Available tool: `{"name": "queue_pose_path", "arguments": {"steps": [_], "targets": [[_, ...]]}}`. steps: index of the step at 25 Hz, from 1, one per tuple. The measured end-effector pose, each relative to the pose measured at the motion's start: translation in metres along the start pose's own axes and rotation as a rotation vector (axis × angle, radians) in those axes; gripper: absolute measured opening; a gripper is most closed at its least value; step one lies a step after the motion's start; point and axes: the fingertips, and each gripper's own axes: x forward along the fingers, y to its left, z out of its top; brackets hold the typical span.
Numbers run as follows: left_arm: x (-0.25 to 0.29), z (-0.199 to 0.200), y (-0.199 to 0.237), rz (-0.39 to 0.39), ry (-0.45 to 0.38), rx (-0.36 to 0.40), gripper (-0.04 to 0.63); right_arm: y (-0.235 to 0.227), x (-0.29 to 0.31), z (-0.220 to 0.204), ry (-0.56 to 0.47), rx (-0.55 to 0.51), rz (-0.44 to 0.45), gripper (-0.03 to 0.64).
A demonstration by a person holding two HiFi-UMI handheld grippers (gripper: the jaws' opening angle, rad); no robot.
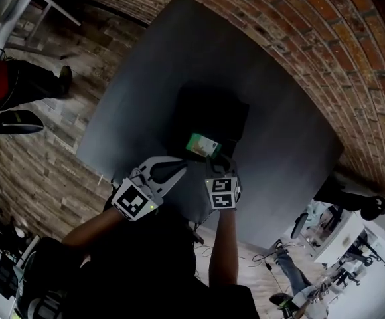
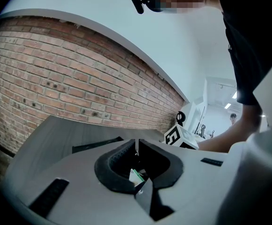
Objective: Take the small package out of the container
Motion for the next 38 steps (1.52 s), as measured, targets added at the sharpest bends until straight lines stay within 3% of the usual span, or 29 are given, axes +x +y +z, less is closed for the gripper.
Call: {"name": "queue_pose_path", "arguments": {"steps": [8,15,26,38], "targets": [[0.007,-0.006,0.007,0.007,0.010,-0.017,0.049,-0.004,0.026,-0.003,0.108,-0.169,0.050,0.196],[0.013,-0.011,0.017,0.019,0.016,-0.044,0.049,-0.009,0.044,-0.008,0.178,-0.233,0.110,0.245],[0.017,-0.017,0.027,0.026,0.032,-0.068,0.049,-0.002,0.060,-0.018,0.253,-0.211,0.196,0.268],[0.016,-0.026,0.030,0.028,0.029,-0.099,0.049,0.000,0.063,-0.019,0.292,-0.201,0.201,0.272]]}}
